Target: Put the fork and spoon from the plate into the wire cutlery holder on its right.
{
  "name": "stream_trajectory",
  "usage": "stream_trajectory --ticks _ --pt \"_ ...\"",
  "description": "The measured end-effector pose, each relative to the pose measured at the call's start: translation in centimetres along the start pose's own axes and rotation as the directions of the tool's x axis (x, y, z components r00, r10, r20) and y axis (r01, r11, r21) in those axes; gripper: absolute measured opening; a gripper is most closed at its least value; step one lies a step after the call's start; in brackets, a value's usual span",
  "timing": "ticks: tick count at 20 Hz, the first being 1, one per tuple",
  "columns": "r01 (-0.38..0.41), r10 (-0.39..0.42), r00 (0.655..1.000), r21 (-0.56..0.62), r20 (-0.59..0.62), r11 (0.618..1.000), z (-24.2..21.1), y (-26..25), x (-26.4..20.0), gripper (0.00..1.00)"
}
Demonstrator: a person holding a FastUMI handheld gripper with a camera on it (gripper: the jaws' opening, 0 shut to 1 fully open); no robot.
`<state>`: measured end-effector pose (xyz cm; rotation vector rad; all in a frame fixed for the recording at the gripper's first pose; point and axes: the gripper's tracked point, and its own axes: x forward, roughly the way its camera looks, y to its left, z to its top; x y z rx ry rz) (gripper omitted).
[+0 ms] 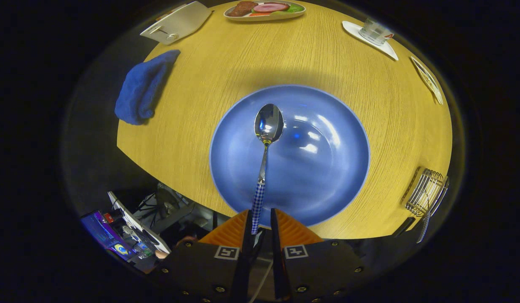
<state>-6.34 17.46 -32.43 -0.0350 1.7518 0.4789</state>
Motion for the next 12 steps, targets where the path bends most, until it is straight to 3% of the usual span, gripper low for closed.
stream_trajectory --ticks 12 --pt "0.047 -0.048 0.997 -0.025 -0.057 0.999 -0.1 0.5 2.7 0.24"
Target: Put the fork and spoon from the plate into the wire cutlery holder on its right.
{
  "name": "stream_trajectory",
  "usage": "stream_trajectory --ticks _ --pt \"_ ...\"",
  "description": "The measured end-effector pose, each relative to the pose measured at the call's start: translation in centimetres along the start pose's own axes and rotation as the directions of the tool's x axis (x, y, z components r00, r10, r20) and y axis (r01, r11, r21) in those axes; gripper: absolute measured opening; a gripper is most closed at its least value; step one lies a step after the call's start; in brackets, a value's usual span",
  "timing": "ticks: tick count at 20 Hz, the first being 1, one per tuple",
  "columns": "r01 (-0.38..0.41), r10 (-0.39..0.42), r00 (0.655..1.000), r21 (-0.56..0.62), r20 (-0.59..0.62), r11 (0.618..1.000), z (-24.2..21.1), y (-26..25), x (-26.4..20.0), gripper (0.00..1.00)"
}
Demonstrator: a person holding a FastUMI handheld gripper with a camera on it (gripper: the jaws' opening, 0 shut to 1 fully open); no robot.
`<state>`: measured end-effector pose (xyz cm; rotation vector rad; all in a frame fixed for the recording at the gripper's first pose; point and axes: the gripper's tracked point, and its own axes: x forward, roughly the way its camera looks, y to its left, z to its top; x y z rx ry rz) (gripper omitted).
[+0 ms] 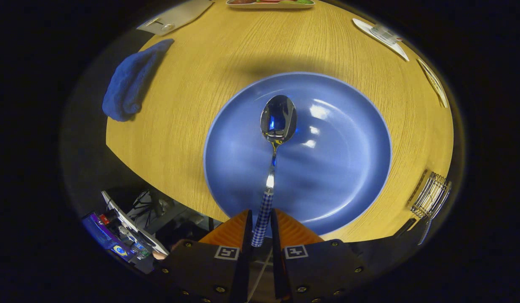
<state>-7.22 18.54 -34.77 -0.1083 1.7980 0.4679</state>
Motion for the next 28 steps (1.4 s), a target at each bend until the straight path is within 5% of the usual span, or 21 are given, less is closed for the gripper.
stream_trajectory --ticks 10,11,13,20,28 --pt "0.009 -0.009 1.0 0.001 0.015 1.0 0.8 -0.1 -0.9 0.23" --pt "-0.007 0.007 1.0 -0.006 -0.007 1.0 -0.2 -0.2 0.9 0.06" --pt "-0.015 0.015 1.0 -0.012 -0.005 1.0 -0.4 -0.5 1.1 0.06" --pt "-0.002 0.003 1.0 -0.114 0.002 0.994 -0.8 -2.4 -0.7 0.0" --pt "0.078 -0.104 0.992 -0.288 -0.073 0.954 -5.9 -7.9 -6.2 0.0"
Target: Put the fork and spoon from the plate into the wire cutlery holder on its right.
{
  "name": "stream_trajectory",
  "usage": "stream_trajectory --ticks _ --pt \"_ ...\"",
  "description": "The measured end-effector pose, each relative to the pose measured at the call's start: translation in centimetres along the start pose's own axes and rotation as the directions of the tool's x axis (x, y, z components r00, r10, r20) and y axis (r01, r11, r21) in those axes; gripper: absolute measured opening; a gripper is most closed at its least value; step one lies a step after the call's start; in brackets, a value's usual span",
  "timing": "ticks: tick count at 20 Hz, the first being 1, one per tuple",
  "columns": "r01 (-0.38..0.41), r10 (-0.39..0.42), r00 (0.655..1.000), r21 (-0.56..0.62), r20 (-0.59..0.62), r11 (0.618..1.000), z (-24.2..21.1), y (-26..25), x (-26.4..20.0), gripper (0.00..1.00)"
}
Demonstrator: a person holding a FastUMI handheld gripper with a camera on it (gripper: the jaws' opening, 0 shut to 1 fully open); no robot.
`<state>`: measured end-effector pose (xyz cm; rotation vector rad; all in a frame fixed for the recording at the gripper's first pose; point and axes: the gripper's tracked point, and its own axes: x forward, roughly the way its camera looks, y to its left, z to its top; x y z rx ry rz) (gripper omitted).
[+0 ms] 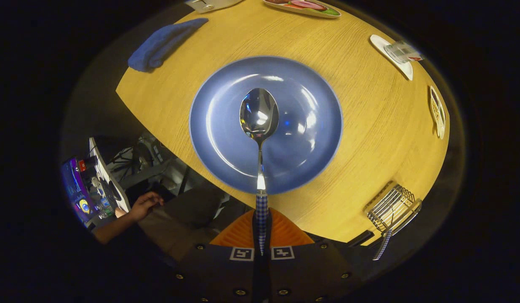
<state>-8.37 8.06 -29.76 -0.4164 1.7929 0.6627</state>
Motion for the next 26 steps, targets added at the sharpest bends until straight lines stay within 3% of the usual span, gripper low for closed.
stream_trajectory --ticks 10,17,26 --pt "0.011 -0.01 1.0 0.028 -0.019 1.0 -6.5 -4.2 -2.9 0.01" --pt "0.008 -0.005 0.997 0.033 -0.078 0.999 -14.0 -7.9 -5.0 0.01" --pt "0.029 -0.018 0.997 0.14 -0.081 0.99 -19.7 -12.0 -7.3 0.0"
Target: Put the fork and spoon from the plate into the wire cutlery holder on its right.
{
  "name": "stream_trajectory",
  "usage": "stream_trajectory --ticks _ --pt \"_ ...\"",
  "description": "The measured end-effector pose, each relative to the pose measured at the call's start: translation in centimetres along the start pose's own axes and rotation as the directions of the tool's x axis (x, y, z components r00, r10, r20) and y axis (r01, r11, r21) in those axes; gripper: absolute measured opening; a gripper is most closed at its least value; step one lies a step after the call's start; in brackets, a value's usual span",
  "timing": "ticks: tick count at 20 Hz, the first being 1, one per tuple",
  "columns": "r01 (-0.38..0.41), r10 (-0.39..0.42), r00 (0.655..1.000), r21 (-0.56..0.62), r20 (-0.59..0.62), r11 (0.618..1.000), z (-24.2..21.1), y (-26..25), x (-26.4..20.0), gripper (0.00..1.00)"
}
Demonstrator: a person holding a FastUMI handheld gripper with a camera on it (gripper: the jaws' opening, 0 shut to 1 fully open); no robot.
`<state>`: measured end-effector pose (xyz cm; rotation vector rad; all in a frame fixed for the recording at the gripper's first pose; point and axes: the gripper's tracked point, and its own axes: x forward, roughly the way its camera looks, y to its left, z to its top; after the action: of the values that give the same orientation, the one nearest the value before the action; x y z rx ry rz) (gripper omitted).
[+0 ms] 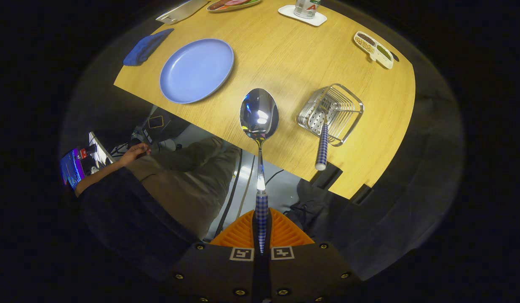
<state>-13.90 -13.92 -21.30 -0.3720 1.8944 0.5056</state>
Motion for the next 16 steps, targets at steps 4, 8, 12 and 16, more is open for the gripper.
stream_trajectory --ticks 4,8,12,16 --pt "0.024 -0.023 0.999 0.024 -0.033 0.999 -2.2 -3.0 -0.4 0.01" --pt "0.064 -0.06 0.996 0.053 -0.063 0.997 -3.2 -5.5 -0.9 0.01" --pt "0.058 -0.05 0.996 0.101 -0.078 0.993 -2.7 -7.3 -1.0 0.01" --pt "0.056 -0.041 0.991 0.115 -0.125 0.992 -2.0 -8.7 -1.2 0.01"
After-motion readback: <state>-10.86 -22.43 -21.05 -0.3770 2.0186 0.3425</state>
